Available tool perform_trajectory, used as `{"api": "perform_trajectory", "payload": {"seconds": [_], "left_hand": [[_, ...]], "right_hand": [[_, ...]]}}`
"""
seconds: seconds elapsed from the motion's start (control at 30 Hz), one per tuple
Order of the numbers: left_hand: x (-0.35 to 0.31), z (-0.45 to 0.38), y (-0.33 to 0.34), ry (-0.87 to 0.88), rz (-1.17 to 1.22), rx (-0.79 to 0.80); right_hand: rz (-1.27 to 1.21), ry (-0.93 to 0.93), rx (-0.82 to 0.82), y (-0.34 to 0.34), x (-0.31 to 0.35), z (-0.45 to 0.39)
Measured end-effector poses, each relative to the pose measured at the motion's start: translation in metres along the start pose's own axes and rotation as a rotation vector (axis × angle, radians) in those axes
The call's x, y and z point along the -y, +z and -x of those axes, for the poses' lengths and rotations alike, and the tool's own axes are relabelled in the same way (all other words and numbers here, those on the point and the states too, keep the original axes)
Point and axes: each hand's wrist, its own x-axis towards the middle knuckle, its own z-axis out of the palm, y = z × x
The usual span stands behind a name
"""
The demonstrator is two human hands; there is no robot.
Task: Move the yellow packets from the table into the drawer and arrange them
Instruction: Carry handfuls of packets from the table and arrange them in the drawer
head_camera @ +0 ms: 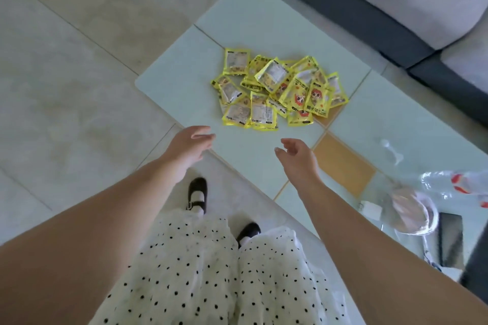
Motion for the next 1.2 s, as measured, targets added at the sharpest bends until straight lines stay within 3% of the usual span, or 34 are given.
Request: {"api": "perform_trajectory", "payload": {"seconds": [0.27, 0.53, 0.73, 0.93, 1.2], "left_hand": [[-0.045, -0.131, -0.005, -0.124, -0.011, -0.003], [-0.064, -0.234, 0.026, -0.229, -0.131, 0.003], [-0.045, -0.286, 0.051, -0.256, -0.25, -0.168], [-0.032, -0.306, 0.062, -0.274, -0.201, -0.387], [-0.037, -0.311, 0.081, -0.186, -0.323, -0.474]], "right_hand": [[0.028, 0.122, -0.043, 0.036, 0.042, -0.094], [0.102, 0.292, -0.077, 0.062, 0.035, -0.172], [0.163, 0.314, -0.088, 0.095, 0.019, -0.212], [0.284, 0.343, -0.174, 0.112, 0.014, -0.229], [0.256, 0.307, -0.142, 0.1, 0.009, -0.24]]}}
